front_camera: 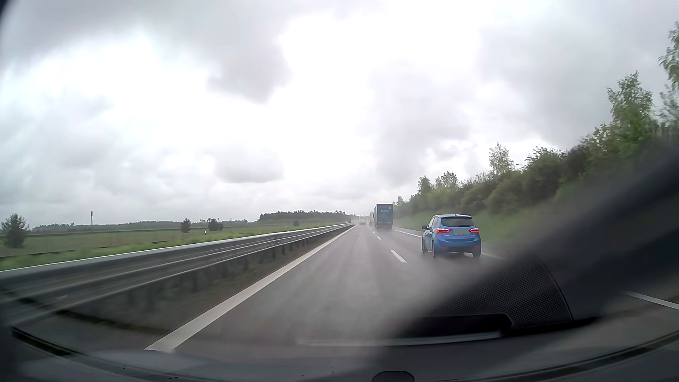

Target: Follow the waypoints while adhering to traffic rules and regulations

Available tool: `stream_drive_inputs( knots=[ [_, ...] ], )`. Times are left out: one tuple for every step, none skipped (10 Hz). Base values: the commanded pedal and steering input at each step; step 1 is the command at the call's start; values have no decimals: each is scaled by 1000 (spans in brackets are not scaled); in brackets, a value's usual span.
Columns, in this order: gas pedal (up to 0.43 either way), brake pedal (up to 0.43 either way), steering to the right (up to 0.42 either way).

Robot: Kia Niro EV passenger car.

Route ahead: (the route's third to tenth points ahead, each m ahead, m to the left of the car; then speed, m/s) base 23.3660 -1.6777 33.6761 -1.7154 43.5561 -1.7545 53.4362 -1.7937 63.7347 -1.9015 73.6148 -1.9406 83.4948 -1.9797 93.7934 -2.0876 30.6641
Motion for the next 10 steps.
stream_drive_inputs(
  knots=[
    [228, 0, -1],
    [228, 0, -2],
    [228, 0, -2],
    [228, 0, -2],
    [228, 0, -1],
    [228, 0, -1],
    [228, 0, -1],
    [228, 0, -1],
    [228, 0, -1],
    [228, 0, -1]
  ],
)
